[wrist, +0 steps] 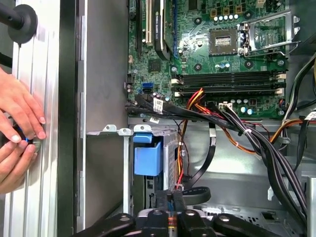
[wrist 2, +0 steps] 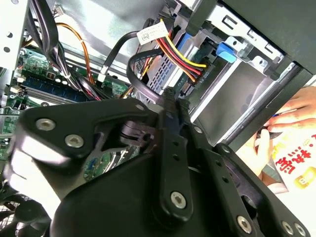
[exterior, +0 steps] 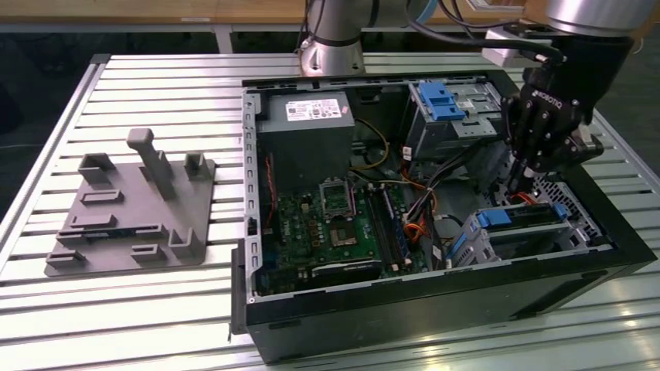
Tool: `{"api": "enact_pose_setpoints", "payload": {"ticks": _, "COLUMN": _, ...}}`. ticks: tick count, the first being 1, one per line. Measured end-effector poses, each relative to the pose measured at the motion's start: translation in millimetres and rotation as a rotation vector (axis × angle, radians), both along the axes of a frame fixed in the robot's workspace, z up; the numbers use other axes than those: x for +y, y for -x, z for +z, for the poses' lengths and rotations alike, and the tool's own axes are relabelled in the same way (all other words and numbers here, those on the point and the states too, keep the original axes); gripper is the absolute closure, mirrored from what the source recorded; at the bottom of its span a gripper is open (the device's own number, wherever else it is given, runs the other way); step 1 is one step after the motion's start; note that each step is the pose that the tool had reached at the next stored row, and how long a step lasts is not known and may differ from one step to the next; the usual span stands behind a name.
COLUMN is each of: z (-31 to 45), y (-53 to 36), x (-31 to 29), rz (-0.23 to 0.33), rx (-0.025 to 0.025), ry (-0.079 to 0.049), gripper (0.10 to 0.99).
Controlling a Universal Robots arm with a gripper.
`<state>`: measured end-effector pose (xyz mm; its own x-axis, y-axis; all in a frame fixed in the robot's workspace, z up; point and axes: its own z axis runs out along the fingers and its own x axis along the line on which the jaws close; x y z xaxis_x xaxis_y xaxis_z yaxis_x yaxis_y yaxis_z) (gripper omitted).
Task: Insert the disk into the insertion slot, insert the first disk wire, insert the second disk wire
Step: 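Insert the second disk wire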
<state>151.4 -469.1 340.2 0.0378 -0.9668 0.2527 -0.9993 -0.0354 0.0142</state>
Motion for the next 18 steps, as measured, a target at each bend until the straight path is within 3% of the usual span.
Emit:
{"api": "enact_pose_setpoints", "payload": {"ticks": 1, "z": -0.3, "y": 0.0, "x": -0.2, "rz": 0.0, "rx": 0.0001, "ry": -0.001, "gripper": 0.941}}
{"api": "enact_pose_setpoints", "payload": {"ticks": 2, "z": -0.6, "y": 0.0, "x": -0.3, "rz": 0.0, "rx": 0.0, "ry": -0.001, "gripper": 0.945}}
{"api": "enact_pose_setpoints", "payload": {"ticks": 10, "z": -1.2, "y": 0.0, "x": -1.5, "rz": 0.0, "rx": 0.0, "ry": -0.012, "gripper": 0.945}}
{"api": "enact_pose_setpoints", "payload": {"ticks": 18, "z": -1.2, "y": 0.7, "x": -1.6, "rz": 0.0, "rx": 0.0001, "ry": -0.012, "gripper": 0.945}}
